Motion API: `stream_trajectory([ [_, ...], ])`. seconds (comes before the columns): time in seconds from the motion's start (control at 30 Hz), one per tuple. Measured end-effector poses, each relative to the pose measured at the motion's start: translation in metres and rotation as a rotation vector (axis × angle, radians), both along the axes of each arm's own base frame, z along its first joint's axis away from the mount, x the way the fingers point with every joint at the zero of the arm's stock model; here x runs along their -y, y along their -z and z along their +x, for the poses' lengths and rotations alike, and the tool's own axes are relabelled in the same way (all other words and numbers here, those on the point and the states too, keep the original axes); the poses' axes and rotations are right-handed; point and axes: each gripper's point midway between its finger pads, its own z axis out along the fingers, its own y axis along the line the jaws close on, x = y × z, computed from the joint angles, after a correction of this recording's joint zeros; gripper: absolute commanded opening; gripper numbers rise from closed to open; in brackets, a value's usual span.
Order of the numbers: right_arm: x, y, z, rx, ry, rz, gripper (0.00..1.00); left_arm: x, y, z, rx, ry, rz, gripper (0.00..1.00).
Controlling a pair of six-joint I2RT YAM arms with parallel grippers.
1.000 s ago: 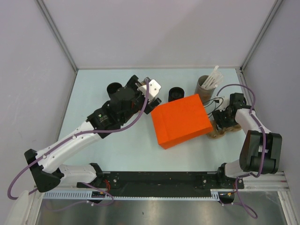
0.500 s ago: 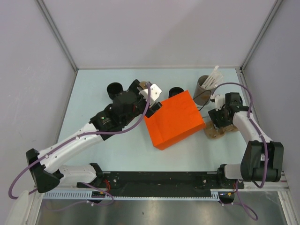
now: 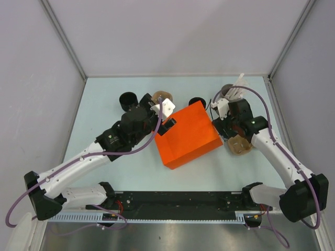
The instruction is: Pack the takeout coffee
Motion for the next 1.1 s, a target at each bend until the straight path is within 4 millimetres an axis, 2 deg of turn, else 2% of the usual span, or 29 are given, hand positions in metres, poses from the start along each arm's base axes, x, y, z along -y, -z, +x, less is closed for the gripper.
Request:
stream_trajectory([
  [0.2,-0.028,-0.03,0.005,0.02,-0.081,0.045,0.7,-0.002,0.007,-0.001,-0.007,0.012,0.013,1.0],
  [0.3,-0.059,-0.049,0.007,0.017,-0.17,0.086,0.7,-0.009,0.013,0.002,-0.017,-0.002,0.022,1.0],
  [0.4,-0.093,-0.064,0.007,0.001,-0.26,0.126,0.69,-0.025,0.016,0.01,-0.023,-0.042,0.022,1.0],
  [0.53,-0.141,-0.068,-0.004,-0.08,-0.388,0.156,0.69,-0.05,0.007,0.015,-0.011,-0.097,0.003,1.0],
  [0.67,-0.177,-0.079,-0.01,-0.13,-0.475,0.182,0.7,-0.064,0.0,0.012,-0.003,-0.112,-0.011,1.0],
  [0.9,-0.201,-0.128,-0.026,-0.059,-0.567,0.216,0.7,-0.069,0.007,0.007,-0.032,-0.091,0.015,1.0],
  [1.1,-0.205,-0.15,-0.036,-0.028,-0.603,0.228,0.69,-0.075,0.008,0.004,-0.041,-0.091,0.021,1.0],
])
